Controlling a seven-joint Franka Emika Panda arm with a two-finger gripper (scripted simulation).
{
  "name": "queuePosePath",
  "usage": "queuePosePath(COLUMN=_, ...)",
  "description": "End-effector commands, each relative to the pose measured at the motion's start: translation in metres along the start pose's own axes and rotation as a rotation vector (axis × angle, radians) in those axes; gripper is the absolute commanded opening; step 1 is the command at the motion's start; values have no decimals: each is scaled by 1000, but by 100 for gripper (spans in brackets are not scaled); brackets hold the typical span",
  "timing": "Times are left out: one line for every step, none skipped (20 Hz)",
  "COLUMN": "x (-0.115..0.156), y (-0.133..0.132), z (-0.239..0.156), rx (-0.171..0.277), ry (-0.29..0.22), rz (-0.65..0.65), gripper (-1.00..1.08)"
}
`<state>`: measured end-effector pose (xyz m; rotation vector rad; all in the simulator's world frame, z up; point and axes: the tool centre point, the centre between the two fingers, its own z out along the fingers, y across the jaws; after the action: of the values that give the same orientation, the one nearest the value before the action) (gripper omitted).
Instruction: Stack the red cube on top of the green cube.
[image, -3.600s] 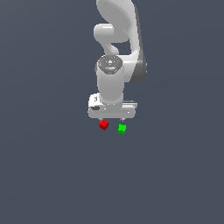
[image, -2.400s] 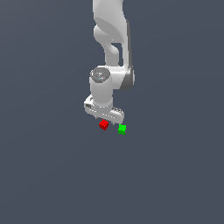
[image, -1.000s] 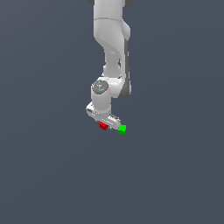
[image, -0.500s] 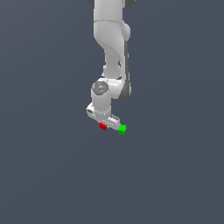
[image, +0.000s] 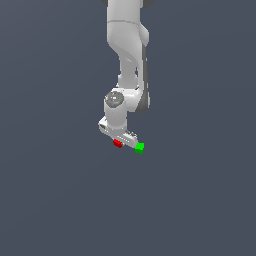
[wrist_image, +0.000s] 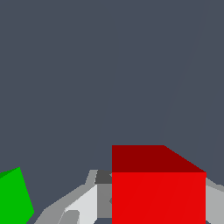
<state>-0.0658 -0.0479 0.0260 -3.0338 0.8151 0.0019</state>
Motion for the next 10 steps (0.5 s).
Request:
queuePosePath(x=0, y=0, z=-8, rx=1, ry=1, rz=0, gripper=-100)
queuePosePath(x=0, y=0, z=-12, rx=1, ry=1, rz=0, gripper=-100)
queuePosePath(x=0, y=0, z=-17, rx=1, ry=1, rz=0, gripper=-100)
queuePosePath(x=0, y=0, z=-22, rx=1, ry=1, rz=0, gripper=-100)
queuePosePath(x=0, y=0, z=-28, rx=1, ry=1, rz=0, gripper=-100)
queuePosePath(x=-1, y=0, z=-34, rx=1, ry=1, rz=0, gripper=-100)
queuePosePath(x=-1, y=1, z=-41, rx=1, ry=1, rz=1, gripper=-100)
queuePosePath(x=-1, y=1, z=-49, rx=1, ry=1, rz=1, gripper=-100)
queuePosePath(x=-1, y=1, z=-56, rx=1, ry=1, rz=1, gripper=-100)
queuePosePath(x=-1, y=1, z=-62, rx=1, ry=1, rz=1, gripper=-100)
